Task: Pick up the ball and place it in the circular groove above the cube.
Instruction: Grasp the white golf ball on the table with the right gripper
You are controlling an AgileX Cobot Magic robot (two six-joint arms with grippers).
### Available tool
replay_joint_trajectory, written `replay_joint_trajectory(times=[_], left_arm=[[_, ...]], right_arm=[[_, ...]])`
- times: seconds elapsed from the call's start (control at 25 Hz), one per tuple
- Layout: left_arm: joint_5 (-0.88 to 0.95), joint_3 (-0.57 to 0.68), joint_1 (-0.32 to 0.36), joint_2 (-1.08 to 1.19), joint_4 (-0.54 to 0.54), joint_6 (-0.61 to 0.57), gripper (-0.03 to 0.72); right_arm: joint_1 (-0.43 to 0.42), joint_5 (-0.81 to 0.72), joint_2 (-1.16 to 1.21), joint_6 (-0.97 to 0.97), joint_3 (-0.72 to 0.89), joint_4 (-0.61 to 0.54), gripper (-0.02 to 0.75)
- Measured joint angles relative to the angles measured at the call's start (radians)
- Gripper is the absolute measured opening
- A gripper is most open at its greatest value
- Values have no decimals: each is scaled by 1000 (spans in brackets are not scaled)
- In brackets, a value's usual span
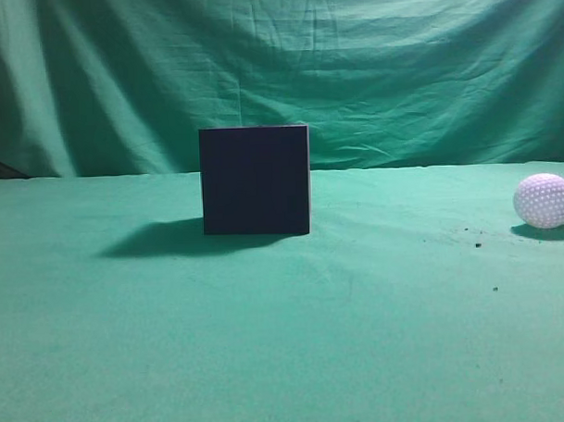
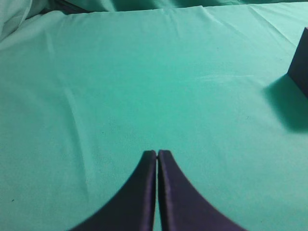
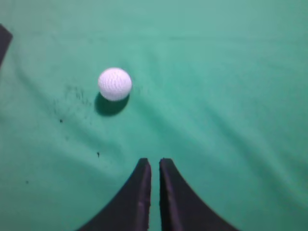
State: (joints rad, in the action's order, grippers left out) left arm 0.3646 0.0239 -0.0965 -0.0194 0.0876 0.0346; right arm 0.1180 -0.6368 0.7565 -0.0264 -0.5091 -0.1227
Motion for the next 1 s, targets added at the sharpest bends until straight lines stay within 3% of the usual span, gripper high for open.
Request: replay_joint_trajectory(times=[0.2,0.56,0.84,0.92,1.0], left_arm=[[0,0,0,0,0,0,0],[0,0,0,0,0,0,0],[0,0,0,0,0,0,0],[0,0,0,0,0,0,0],[0,0,0,0,0,0,0]], right_arm=[[12,-187,286,-52,-180,-6,48],[224,-211,679,-49,-384,96,48],[230,-148,896,19,-503,142,546],[230,-125,937,61,-517,169,623],[230,-111,972,85,-528,190,619]])
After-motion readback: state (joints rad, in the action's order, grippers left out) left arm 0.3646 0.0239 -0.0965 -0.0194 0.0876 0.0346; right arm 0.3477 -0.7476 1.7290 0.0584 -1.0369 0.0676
